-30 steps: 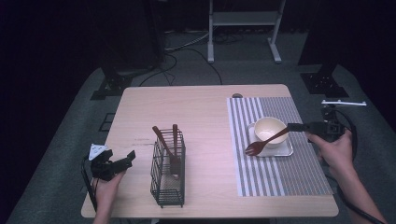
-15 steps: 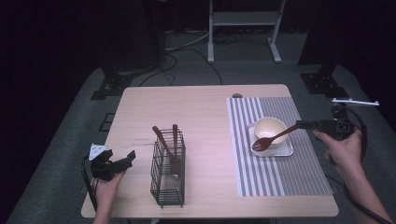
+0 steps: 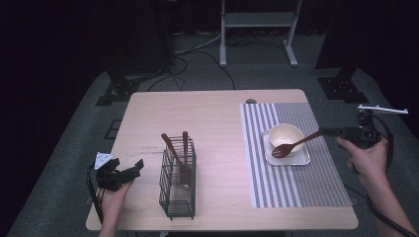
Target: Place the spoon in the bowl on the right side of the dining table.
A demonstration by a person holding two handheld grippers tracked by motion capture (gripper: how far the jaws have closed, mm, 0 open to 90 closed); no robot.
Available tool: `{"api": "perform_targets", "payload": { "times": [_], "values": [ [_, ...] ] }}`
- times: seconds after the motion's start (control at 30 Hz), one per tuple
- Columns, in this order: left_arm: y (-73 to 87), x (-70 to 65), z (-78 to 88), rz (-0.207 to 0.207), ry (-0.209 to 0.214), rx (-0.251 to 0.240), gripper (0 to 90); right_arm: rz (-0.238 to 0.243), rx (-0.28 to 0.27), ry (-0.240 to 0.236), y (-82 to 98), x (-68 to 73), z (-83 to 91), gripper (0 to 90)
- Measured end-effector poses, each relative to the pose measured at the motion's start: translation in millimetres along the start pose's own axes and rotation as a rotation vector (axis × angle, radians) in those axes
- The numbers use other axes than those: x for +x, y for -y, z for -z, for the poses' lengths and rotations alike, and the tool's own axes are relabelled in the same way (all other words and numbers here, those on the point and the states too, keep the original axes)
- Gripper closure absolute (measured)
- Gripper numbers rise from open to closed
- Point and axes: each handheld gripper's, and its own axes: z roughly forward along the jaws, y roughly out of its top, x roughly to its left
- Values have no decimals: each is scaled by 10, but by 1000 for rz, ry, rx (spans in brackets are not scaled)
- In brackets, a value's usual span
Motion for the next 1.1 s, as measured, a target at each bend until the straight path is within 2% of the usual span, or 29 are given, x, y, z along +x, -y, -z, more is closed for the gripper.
{"api": "perform_targets", "payload": {
  "times": [0.6, 1.1],
  "values": [
    [1, 4, -1, 2, 0, 1, 26, -16, -58, 46, -134, -37, 143, 831],
    [2, 7, 0, 4, 0, 0, 26, -38, -79, 76, -139, -123, 86, 830]
  ]
}}
